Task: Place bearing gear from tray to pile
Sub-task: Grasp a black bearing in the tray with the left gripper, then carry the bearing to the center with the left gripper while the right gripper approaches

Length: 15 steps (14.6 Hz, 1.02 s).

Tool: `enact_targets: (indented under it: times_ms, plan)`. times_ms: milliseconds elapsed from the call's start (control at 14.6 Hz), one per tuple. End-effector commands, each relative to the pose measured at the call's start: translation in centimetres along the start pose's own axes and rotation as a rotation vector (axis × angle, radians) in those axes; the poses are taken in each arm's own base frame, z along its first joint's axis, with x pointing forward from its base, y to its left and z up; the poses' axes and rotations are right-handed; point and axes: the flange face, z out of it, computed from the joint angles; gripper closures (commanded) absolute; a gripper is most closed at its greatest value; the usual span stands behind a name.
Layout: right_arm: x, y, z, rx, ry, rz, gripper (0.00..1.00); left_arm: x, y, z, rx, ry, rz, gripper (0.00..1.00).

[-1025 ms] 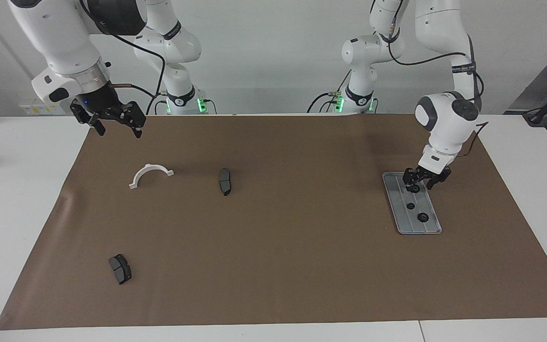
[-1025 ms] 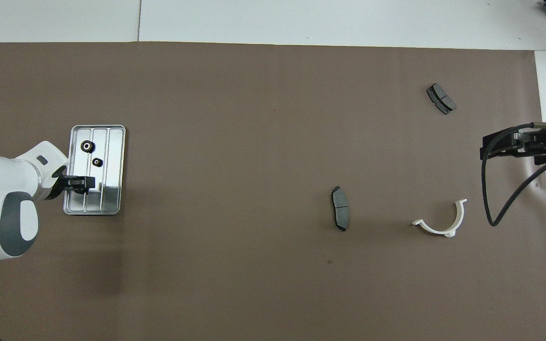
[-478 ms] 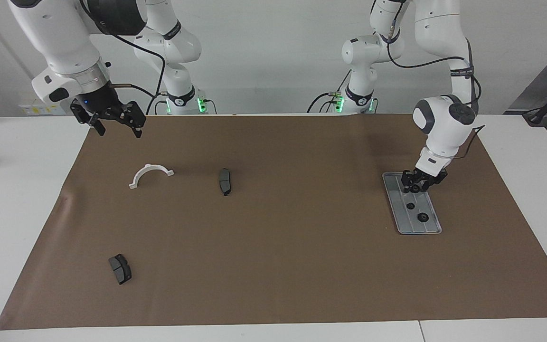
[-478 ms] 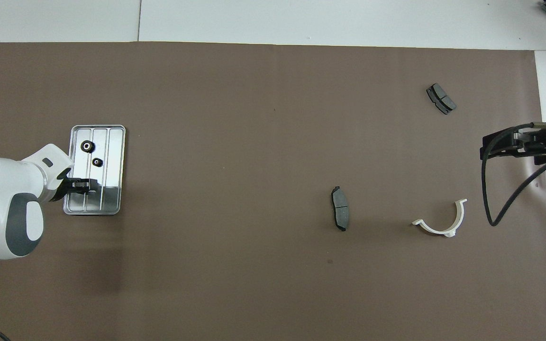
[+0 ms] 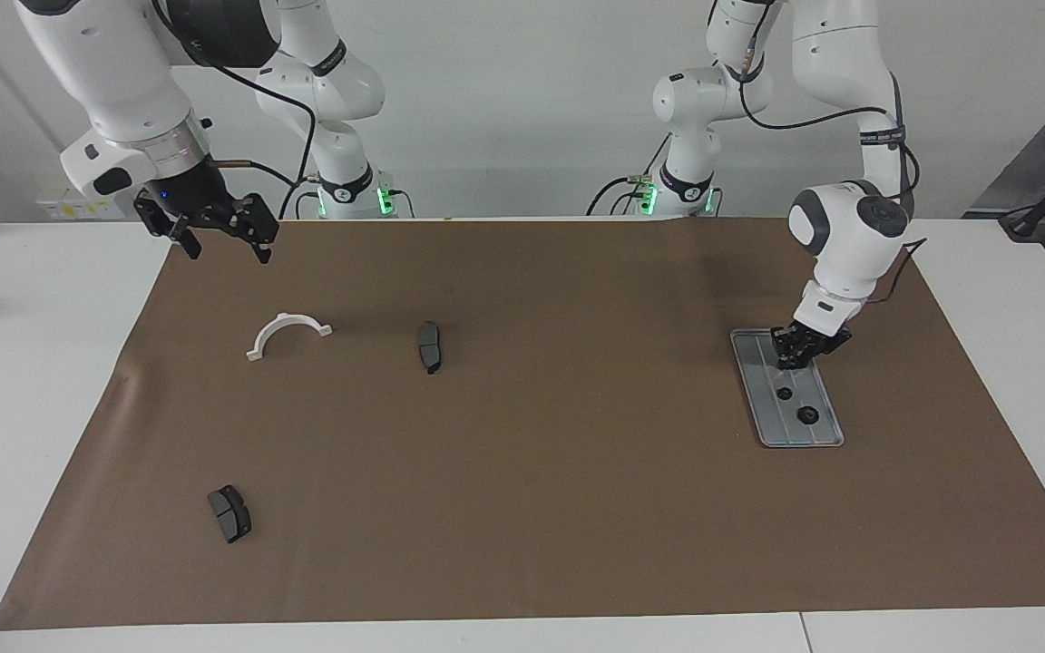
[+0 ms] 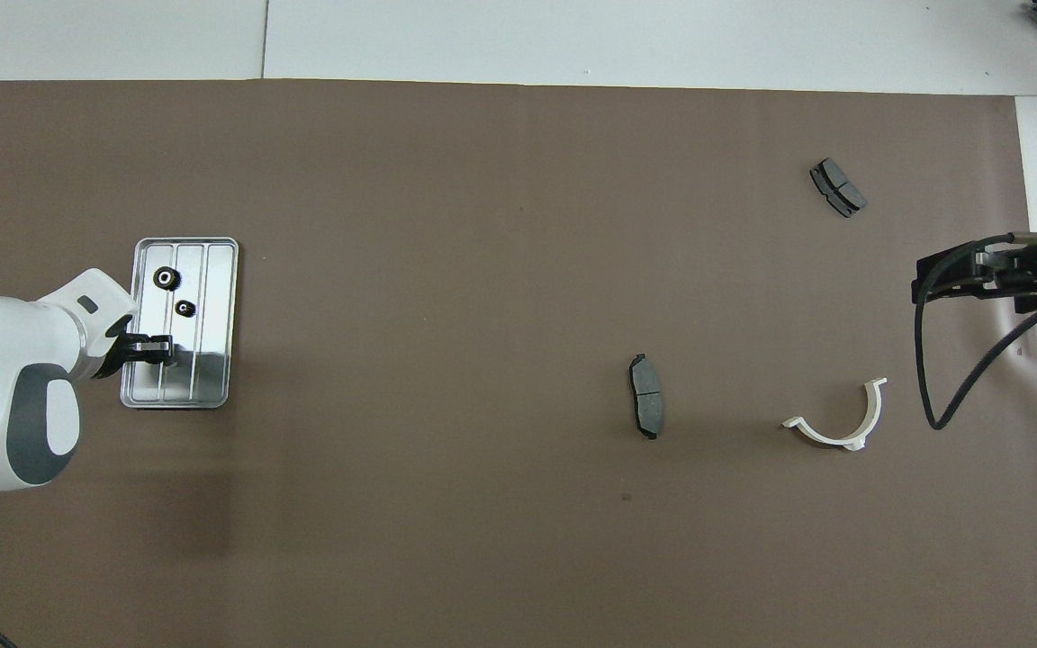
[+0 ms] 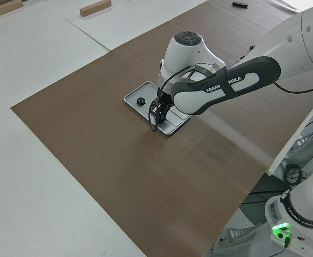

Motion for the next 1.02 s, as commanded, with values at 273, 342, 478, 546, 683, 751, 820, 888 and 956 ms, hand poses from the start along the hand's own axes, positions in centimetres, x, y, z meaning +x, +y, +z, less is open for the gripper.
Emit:
enact_targets:
  times_ms: [273, 342, 478, 546, 683, 751, 820, 888, 956]
  plan:
    - [-0.6, 0.1, -0.2, 0.006, -0.009, -0.014, 0.00, 7.2, 9.6, -8.8, 0.019, 0.037, 0.124, 1.00]
    - [-0.6, 0.2, -0.2, 0.006, -0.009, -0.013, 0.00, 8.0, 12.0, -10.0, 0.024, 0.066, 0.130, 1.00]
    - [-0.6, 0.2, -0.3, 0.006, -0.008, -0.013, 0.00, 8.4, 17.4, -10.0, 0.008, 0.082, 0.112, 1.00]
    - [-0.6, 0.2, -0.3, 0.006, -0.008, -0.013, 0.00, 8.3, 19.9, -9.4, 0.008, 0.079, 0.125, 1.00]
    - [-0.6, 0.2, -0.3, 0.006, -0.009, -0.008, 0.00, 8.6, 24.6, -8.7, -0.003, 0.118, 0.129, 1.00]
    - [-0.5, 0.8, -0.3, 0.007, -0.008, 0.005, 0.00, 8.4, 27.8, -7.9, -0.016, 0.122, 0.122, 1.00]
    - [-0.3, 1.7, -0.4, 0.008, 0.003, 0.021, 0.00, 8.9, 30.8, -7.2, -0.026, 0.128, 0.117, 1.00]
    - [-0.1, 2.0, -0.5, 0.009, 0.016, 0.023, 0.00, 9.8, 32.6, -7.2, -0.032, 0.145, 0.114, 1.00]
    - [0.2, 1.6, -0.6, -0.002, 0.047, 0.007, 0.00, 9.9, 35.3, -6.7, -0.038, 0.152, 0.110, 1.00]
